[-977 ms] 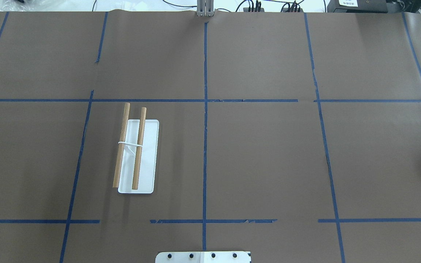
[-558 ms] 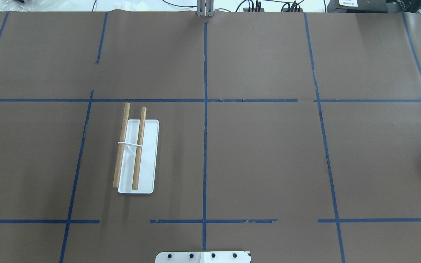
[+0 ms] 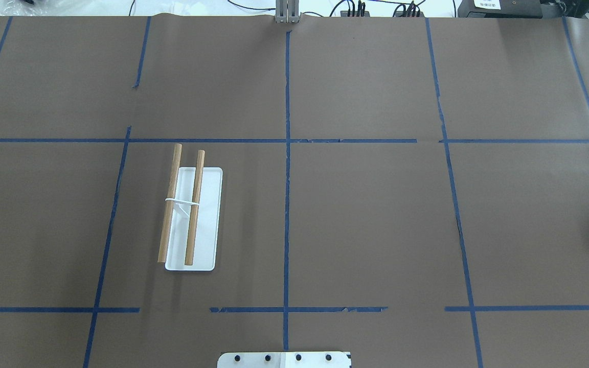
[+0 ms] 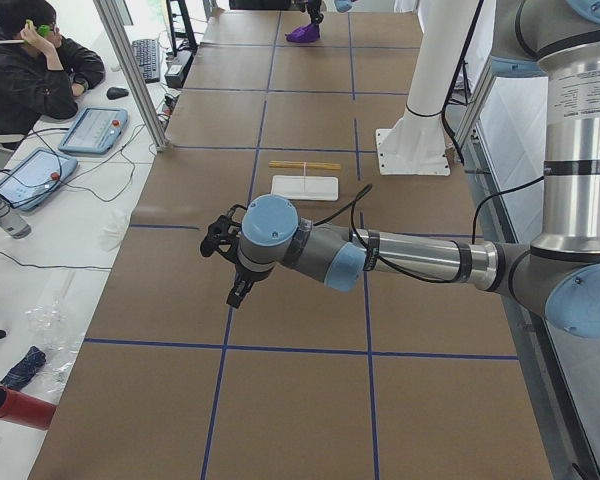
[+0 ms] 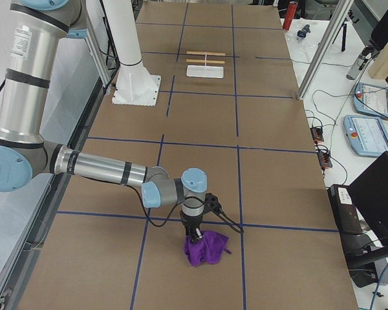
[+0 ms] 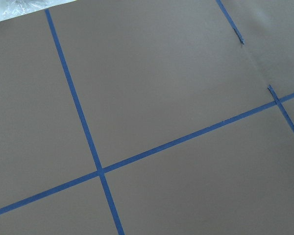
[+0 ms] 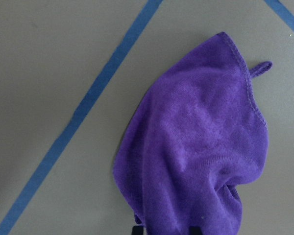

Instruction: Hang towel on rack

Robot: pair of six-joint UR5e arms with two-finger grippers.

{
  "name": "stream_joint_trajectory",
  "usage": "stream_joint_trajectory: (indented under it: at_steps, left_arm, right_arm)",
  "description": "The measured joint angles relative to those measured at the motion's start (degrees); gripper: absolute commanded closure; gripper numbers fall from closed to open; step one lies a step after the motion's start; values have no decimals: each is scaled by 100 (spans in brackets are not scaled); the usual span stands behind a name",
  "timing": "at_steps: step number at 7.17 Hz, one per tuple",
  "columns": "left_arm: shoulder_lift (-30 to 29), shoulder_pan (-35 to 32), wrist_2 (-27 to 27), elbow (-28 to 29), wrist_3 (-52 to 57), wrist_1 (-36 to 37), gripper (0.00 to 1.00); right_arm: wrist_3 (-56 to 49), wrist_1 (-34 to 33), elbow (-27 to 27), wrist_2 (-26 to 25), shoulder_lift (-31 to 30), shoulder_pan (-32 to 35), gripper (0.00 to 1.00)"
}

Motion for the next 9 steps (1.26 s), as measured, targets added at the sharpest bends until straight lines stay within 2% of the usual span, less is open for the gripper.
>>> stream_joint_trajectory:
  at_steps: [3, 5, 9]
  left_arm:
    - [0, 1, 0, -8, 0, 0, 0]
    - [-14, -2, 0, -16, -2, 2, 0]
    - [-268, 24, 15, -29, -374, 13, 0]
  right_arm:
    - [-6, 0, 27, 23, 65, -34, 100]
    - [29, -19, 234, 163, 189, 35, 100]
    - [257, -234, 485, 1124, 1250, 505, 100]
